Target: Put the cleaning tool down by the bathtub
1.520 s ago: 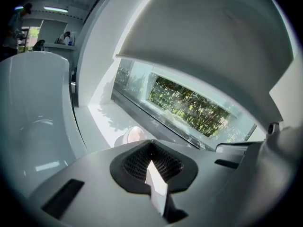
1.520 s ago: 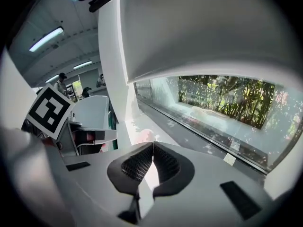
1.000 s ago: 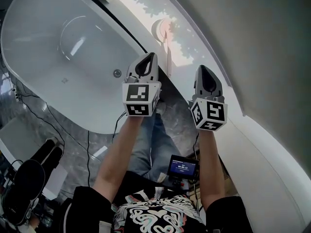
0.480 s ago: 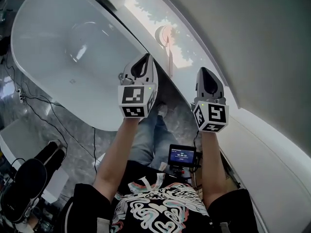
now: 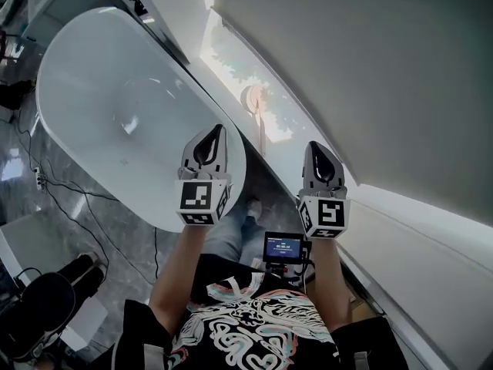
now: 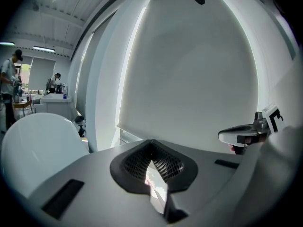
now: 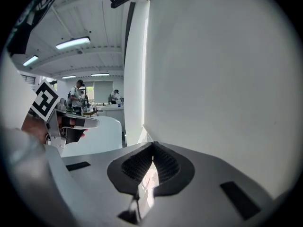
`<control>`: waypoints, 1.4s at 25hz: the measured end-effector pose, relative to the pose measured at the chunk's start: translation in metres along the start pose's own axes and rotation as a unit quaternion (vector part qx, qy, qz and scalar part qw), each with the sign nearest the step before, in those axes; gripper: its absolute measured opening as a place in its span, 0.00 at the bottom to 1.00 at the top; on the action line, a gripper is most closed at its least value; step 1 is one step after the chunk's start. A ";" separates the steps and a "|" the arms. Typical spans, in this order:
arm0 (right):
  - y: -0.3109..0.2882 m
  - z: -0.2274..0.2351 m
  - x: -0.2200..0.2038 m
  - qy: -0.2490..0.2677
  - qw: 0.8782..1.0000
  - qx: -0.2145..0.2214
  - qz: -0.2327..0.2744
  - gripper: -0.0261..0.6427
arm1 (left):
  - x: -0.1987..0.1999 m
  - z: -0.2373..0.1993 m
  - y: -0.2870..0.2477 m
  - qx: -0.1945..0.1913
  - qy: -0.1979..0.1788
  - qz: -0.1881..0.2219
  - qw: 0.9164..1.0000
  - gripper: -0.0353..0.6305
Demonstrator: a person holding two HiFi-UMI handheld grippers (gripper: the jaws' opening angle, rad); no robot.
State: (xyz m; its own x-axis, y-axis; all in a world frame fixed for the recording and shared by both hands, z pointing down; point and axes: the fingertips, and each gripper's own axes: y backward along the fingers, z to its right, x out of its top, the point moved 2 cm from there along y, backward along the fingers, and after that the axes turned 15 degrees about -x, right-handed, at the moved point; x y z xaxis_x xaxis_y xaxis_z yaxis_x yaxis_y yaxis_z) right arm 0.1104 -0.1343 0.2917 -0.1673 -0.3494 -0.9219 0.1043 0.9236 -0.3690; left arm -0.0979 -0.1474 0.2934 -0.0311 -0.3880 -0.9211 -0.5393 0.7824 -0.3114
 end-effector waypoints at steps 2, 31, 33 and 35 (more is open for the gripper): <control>0.011 0.006 0.016 -0.007 1.000 -0.003 0.015 0.08 | 0.015 0.007 0.010 0.001 -0.012 0.006 1.000 0.08; 0.138 0.044 0.147 -0.042 0.983 0.016 0.176 0.08 | 0.180 0.093 0.122 0.045 -0.118 0.167 0.978 0.08; 0.134 0.047 0.150 -0.048 0.982 0.019 0.184 0.08 | 0.180 0.096 0.115 0.044 -0.122 0.164 0.978 0.08; 0.130 0.049 0.150 -0.053 0.981 0.021 0.187 0.08 | 0.178 0.099 0.109 0.042 -0.130 0.156 0.978 0.08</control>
State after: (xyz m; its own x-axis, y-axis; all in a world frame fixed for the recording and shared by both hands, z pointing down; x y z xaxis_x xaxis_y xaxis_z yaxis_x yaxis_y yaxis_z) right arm 0.1468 -0.0744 0.0994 -0.0071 -0.0044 -1.0000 0.1793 0.9838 -0.0056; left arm -0.0792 -0.0829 0.0723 0.0381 0.0052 -0.9993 -0.4664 0.8845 -0.0131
